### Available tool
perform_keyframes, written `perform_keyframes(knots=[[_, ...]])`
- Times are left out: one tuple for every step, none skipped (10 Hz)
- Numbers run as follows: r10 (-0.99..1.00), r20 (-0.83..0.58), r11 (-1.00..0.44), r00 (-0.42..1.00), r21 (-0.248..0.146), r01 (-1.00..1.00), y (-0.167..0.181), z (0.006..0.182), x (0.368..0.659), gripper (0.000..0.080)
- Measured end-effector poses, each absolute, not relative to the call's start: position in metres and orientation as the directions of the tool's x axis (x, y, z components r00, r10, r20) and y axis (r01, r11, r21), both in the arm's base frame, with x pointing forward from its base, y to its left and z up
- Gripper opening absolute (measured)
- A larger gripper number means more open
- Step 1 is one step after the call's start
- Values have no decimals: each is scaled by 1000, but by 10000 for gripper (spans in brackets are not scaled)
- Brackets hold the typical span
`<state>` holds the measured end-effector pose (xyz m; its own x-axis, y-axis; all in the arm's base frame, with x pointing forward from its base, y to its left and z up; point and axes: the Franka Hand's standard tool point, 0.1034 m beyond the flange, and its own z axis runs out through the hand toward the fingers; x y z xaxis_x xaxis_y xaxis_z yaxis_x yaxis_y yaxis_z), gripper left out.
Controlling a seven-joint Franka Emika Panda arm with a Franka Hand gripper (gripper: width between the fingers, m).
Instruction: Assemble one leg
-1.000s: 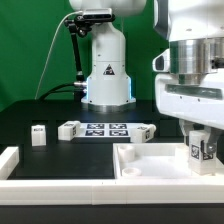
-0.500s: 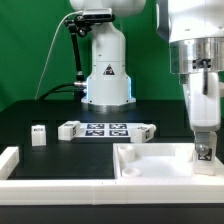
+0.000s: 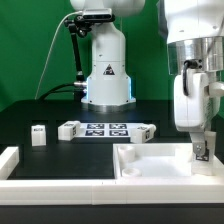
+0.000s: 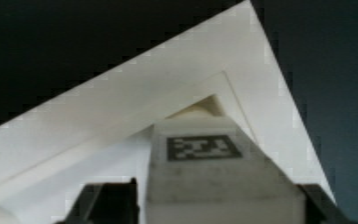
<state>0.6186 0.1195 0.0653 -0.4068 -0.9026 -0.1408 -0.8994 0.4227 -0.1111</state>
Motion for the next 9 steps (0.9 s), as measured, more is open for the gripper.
perform_keyframes(knots=[[-917, -137, 390, -374, -116, -913, 119, 65, 619, 535], [-921, -136, 382, -366, -117, -917, 118, 66, 619, 535], [-941, -127, 330, -315, -126, -935, 117, 66, 620, 624], [-984, -99, 158, -145, -147, -976, 115, 66, 620, 624], [-996, -84, 53, -40, -155, -986, 116, 66, 620, 645], [-997, -72, -26, 38, -156, -987, 116, 66, 620, 649], [-979, -39, -190, 198, -151, -970, 118, 67, 620, 649], [-943, -6, -328, 332, -142, -934, 119, 68, 620, 649], [-900, 21, -434, 436, -135, -891, 120, 69, 621, 649]])
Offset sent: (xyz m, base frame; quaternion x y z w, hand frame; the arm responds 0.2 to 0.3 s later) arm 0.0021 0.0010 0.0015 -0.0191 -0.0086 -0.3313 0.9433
